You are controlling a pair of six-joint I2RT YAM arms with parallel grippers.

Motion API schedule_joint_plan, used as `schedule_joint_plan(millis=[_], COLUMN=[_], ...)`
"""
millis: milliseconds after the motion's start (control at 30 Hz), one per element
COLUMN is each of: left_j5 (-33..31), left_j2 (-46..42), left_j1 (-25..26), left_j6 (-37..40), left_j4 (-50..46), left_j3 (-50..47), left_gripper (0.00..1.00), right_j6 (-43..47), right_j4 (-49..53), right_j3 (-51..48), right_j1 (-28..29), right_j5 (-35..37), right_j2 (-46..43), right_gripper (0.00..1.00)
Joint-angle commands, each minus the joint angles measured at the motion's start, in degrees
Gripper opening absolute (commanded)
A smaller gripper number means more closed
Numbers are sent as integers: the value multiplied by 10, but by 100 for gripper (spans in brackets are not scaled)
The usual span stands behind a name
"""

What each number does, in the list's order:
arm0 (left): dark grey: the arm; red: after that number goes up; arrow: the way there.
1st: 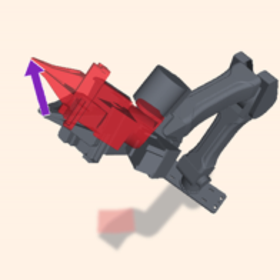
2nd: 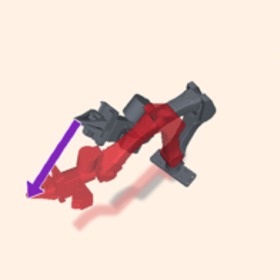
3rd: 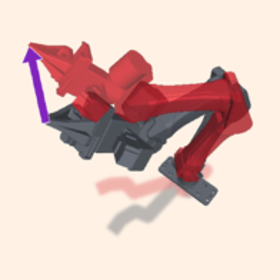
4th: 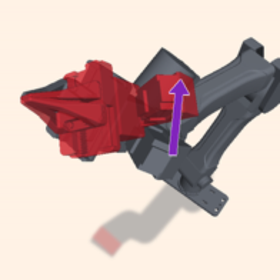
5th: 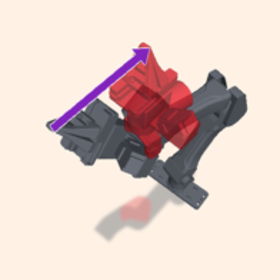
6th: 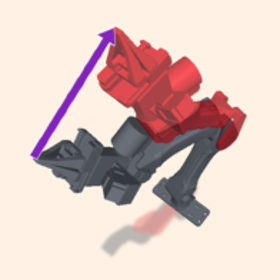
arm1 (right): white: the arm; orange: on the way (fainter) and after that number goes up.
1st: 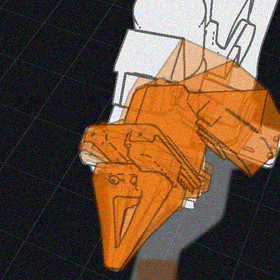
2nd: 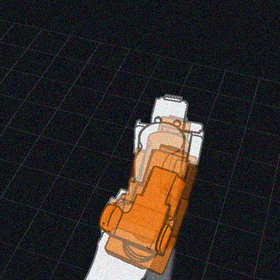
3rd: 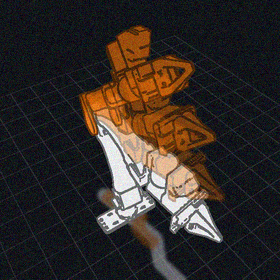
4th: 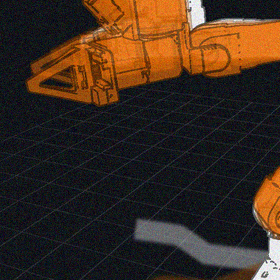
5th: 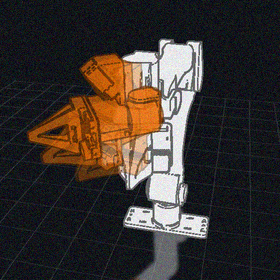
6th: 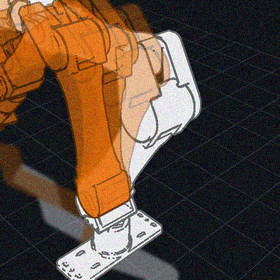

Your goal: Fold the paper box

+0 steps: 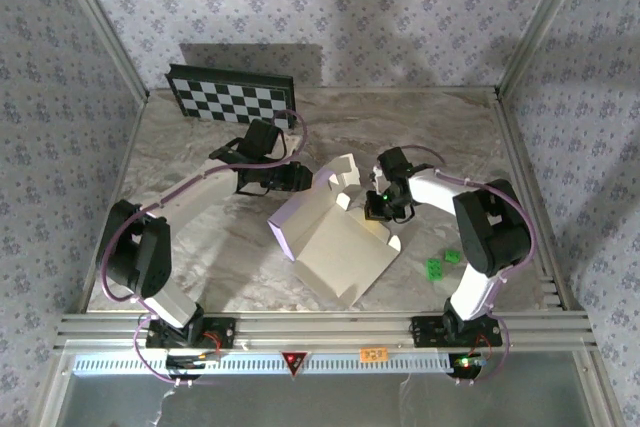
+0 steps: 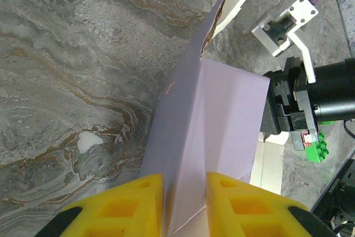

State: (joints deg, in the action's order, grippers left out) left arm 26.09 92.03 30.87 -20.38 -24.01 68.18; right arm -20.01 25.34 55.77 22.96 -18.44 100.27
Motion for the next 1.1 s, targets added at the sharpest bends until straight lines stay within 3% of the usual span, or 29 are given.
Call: schedule_joint_plan(millis=[0,267,667,867,1067], left_j5=[-24,-18,-16,-16,-17], left_j2=[15,14,13,11,7], left_j1=[3,4,6,10,10], left_j6=[12,10,7,7,6], left_j4=[-72,-70,-68,-67,-68], left_j3=[-10,-8,-8,-8,-9], left_gripper=[26,26,26,26,26], right_j6=[-7,-3,62,128,231], right_j4=[38,48,82,105,99], right_j3=[-31,-13,121,202,241], right_j1=[7,24,31,14,-8], right_j5=[116,111,35,28,-23], right_j2=[54,27,-80,-56,1], right_gripper=[2,2,17,27,43])
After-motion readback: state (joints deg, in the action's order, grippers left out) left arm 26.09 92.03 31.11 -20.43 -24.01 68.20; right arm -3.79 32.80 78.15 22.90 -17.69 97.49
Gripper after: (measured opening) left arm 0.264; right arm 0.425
